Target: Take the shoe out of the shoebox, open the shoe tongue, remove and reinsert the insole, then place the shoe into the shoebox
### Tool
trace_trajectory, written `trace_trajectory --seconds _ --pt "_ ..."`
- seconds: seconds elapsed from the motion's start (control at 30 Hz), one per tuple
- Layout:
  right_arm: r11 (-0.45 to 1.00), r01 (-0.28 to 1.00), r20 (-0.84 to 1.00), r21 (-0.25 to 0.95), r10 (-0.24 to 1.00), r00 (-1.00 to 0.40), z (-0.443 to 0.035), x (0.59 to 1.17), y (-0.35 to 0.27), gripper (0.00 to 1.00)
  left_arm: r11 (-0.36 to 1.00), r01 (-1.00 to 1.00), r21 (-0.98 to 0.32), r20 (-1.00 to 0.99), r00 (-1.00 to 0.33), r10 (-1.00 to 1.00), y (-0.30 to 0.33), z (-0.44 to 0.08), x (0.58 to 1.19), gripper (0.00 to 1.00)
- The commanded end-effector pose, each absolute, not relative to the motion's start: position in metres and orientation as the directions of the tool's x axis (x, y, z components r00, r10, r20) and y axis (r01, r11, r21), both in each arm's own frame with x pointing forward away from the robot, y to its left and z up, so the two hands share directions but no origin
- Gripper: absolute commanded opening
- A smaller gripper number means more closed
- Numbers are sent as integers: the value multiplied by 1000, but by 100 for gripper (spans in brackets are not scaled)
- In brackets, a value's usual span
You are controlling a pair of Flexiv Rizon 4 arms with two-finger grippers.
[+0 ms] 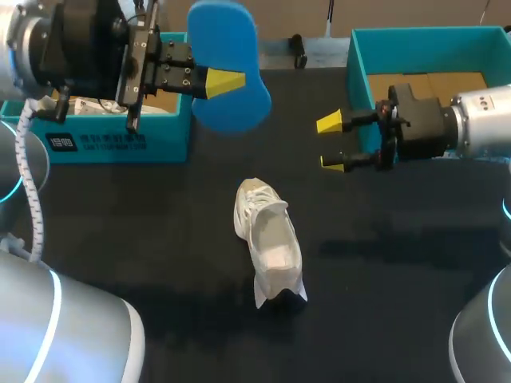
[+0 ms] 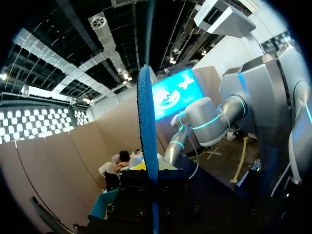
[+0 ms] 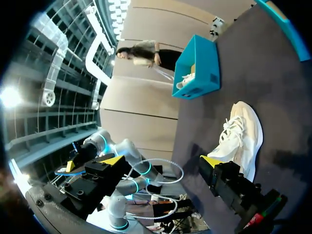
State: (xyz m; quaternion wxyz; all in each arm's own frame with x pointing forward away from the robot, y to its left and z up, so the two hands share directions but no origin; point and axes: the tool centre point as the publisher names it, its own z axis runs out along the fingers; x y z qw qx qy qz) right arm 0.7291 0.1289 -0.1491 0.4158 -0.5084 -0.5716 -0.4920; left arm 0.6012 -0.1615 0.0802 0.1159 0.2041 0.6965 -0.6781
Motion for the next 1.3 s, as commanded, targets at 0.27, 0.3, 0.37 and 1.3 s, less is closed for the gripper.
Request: trace_trajectory --seconds 0.27,0.3,0.37,1.3 --pt "-2 990 975 139 175 -136 -149 729 130 100 -89 652 -753 -657 -742 132 -164 60 607 0" --pt "-2 990 975 139 175 -136 -149 729 130 100 -67 673 -736 -675 -725 138 -165 54 612 0" --pt "-2 990 975 139 175 -136 -149 729 130 100 -90 683 -725 -687 -708 164 -167 42 622 0" --pt "-2 990 975 139 175 -136 -149 729 130 100 -106 881 -462 -877 -436 201 -174 -7 663 0"
